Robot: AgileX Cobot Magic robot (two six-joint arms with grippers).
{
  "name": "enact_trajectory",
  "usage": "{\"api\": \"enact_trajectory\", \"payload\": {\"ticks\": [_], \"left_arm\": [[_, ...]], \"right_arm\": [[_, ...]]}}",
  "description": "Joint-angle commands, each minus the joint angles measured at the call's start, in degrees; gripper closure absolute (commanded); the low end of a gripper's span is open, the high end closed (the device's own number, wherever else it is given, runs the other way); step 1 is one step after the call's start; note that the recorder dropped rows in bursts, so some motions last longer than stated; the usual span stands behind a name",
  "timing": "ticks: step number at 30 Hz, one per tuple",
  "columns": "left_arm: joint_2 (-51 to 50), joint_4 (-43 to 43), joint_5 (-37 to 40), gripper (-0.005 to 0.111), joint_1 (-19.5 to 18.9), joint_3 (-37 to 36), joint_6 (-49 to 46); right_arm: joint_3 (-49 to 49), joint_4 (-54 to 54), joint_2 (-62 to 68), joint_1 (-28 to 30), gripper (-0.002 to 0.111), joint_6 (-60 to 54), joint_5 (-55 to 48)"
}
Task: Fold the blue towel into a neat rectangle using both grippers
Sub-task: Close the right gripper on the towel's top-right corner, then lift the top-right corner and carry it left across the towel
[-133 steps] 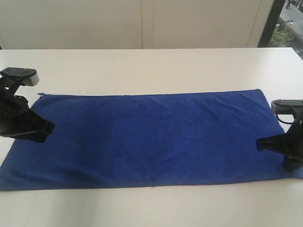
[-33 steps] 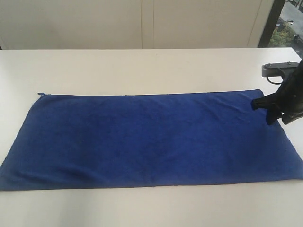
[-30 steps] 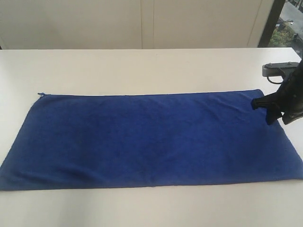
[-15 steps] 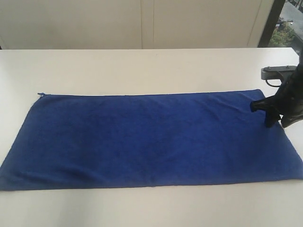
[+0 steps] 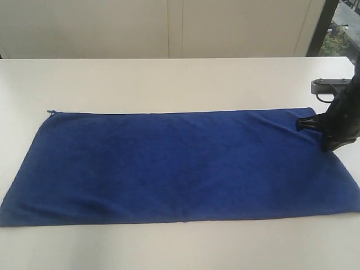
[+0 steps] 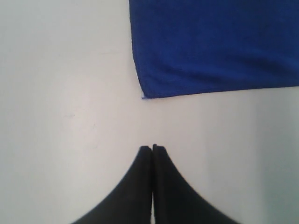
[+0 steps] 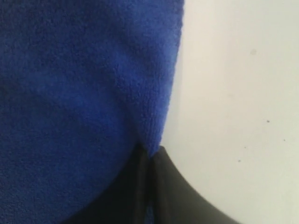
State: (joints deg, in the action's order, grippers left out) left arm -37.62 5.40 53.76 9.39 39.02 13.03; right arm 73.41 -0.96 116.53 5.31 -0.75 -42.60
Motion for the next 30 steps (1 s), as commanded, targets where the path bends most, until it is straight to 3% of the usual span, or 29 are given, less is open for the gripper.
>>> {"api": "enact_trajectory", "payload": {"ticks": [1,12,18,23,30], "left_arm": [[0.38,-0.26,0.76,0.107,-0.07,-0.30,0.03],[0.38,-0.26,0.76,0.107,-0.07,-0.30,0.03],[0.38,-0.26,0.76,0.107,-0.07,-0.30,0.03],[0.38,-0.26,0.76,0.107,-0.07,-0.30,0.03],[0.38,-0.26,0.76,0.107,-0.07,-0.30,0.03]], "right_arm": [[1.31,-2.36,1.03,3.08,0.108,1.48,-2.14],[4.56,-9.16,1.03,11.64,0.108,8.56,-5.26],[9.20,-6.81,0.66,12.05,0.108,8.45,-8.65],[10.77,-4.61,-6.64,7.68,0.108,8.34,-10.80],[11.25,-2.87,-18.80,-6.13,0.108,6.95,-11.63]]}}
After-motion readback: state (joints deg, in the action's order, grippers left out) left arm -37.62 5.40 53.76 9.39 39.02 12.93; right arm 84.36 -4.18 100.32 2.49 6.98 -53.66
